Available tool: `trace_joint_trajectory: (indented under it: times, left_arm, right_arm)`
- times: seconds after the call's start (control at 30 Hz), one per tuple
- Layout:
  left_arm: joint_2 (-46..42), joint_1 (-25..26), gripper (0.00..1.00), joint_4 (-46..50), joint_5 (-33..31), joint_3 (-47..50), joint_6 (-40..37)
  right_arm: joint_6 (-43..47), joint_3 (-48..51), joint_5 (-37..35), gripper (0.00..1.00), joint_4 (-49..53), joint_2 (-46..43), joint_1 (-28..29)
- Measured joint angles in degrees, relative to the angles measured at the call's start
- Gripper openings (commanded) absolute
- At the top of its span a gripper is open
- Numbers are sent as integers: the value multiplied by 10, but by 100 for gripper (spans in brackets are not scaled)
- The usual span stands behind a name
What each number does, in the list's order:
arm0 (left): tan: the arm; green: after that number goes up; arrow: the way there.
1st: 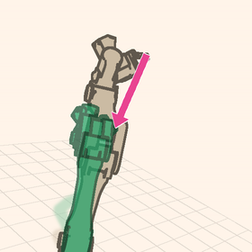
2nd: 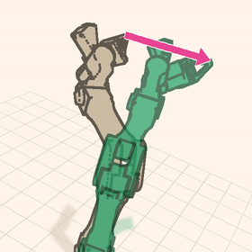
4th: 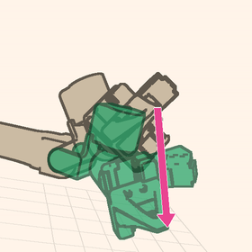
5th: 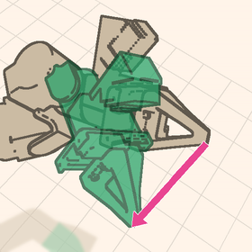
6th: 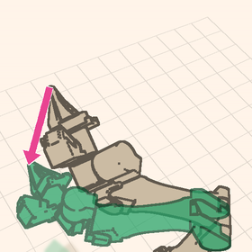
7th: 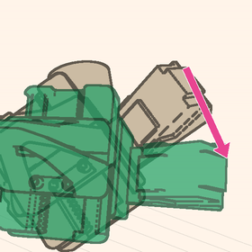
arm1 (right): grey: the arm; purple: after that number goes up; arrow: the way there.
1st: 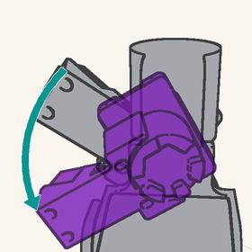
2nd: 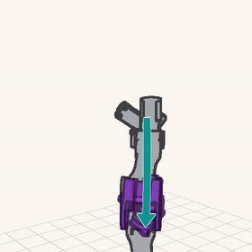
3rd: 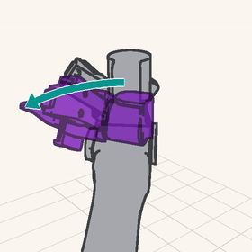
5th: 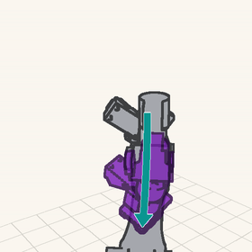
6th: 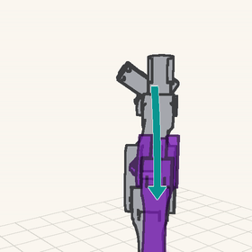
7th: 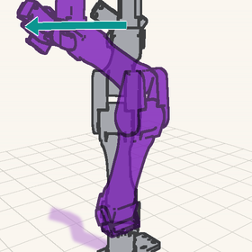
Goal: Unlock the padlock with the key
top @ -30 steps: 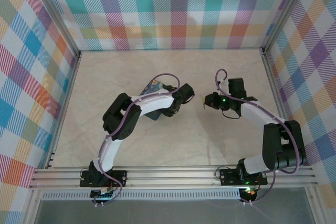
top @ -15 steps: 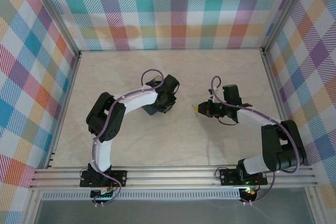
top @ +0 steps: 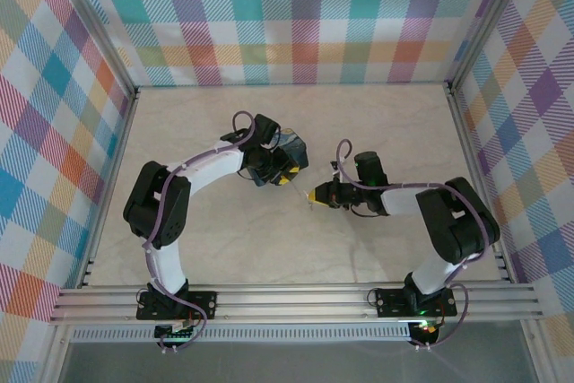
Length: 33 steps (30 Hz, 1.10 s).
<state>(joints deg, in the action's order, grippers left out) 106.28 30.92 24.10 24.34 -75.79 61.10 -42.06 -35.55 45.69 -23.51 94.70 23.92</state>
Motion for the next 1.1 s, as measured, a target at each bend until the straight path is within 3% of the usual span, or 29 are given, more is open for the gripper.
trace_joint_trajectory:
  times: [0.37,1.1]
  left_arm:
    - [-31,-16,16,-14,52,21,-14]
    - [-45,-20,13,-49,72,51,-7]
  right_arm:
    - [-10,-37,-8,0,-42,4,24]
    - [-9,-50,-21,0,-49,14,24]
